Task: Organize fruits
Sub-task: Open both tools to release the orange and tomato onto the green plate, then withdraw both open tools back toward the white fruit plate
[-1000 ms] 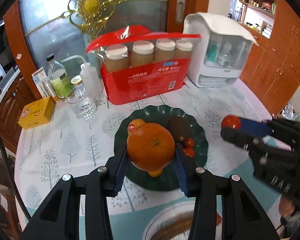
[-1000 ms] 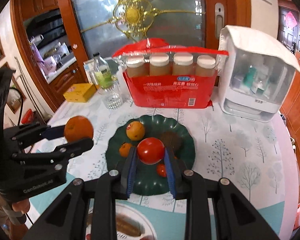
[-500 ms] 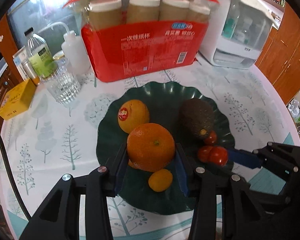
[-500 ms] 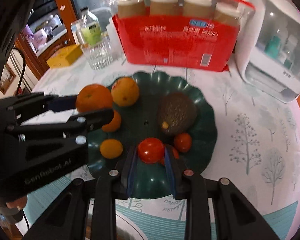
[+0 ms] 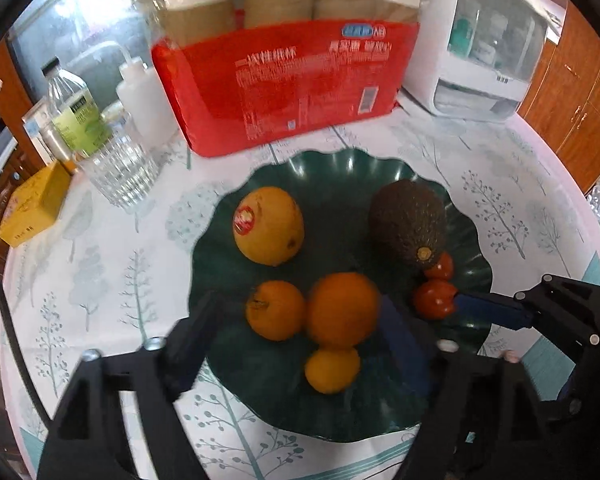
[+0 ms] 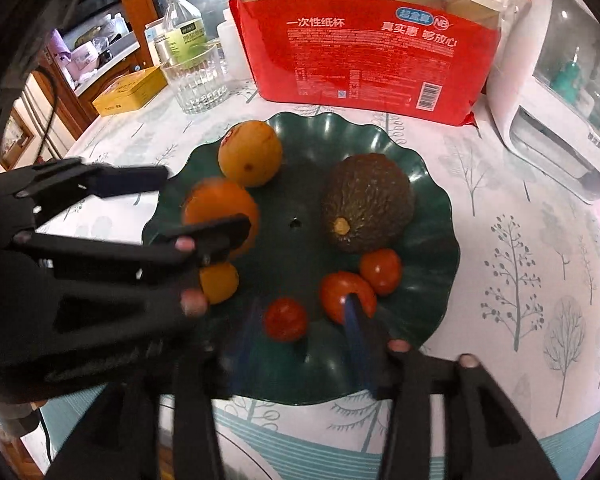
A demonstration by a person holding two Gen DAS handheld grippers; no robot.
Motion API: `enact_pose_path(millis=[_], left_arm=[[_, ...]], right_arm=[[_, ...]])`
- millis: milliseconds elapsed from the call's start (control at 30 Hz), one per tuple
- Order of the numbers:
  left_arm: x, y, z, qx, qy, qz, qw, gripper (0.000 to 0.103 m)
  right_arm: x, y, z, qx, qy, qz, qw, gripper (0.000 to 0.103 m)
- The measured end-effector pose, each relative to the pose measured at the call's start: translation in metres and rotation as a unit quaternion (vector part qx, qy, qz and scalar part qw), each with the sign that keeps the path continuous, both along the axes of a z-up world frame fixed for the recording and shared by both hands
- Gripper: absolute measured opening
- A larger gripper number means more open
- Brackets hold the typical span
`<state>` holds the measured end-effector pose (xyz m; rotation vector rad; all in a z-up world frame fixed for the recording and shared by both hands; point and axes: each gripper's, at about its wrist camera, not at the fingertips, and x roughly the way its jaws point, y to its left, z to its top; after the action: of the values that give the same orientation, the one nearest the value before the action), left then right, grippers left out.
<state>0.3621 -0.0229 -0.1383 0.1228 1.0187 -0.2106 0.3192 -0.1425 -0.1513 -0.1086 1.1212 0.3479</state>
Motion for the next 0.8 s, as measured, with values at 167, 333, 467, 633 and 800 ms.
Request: enact_pose_path(millis=[167,333,467,633,800], left_arm=[[-0.002,0.003,0.008,-0.003,-0.002,0.006,1.0,0.083],[-0.007,0.006,0.013,-0.005,-0.007,0.012,0.9999,0.083],[-0.012,0.005,0.017,-0.003,-0.008,0.013,0.9999,0.083],[-0.022,0.003,0.025,0.007,-0.017,0.011,0.9998,0.083],[-0.038,0.003,0.039,0.018,-0.036,0.017,0.9991,0.083]], right_arm=[[-0.002,-0.002,0.002,0.003,-0.001,-0.003,1.0,0.051],[-0.006,-0.004,0.007,0.006,-0.006,-0.004,1.0,0.051],[-0.009,-0.005,0.012,0.007,-0.009,-0.005,1.0,0.051],[-0.016,-0.006,0.019,0.008,-0.014,-0.008,1.0,0.051],[-0.025,-0.008,0.029,0.011,-0.021,-0.01,1.0,0.051]])
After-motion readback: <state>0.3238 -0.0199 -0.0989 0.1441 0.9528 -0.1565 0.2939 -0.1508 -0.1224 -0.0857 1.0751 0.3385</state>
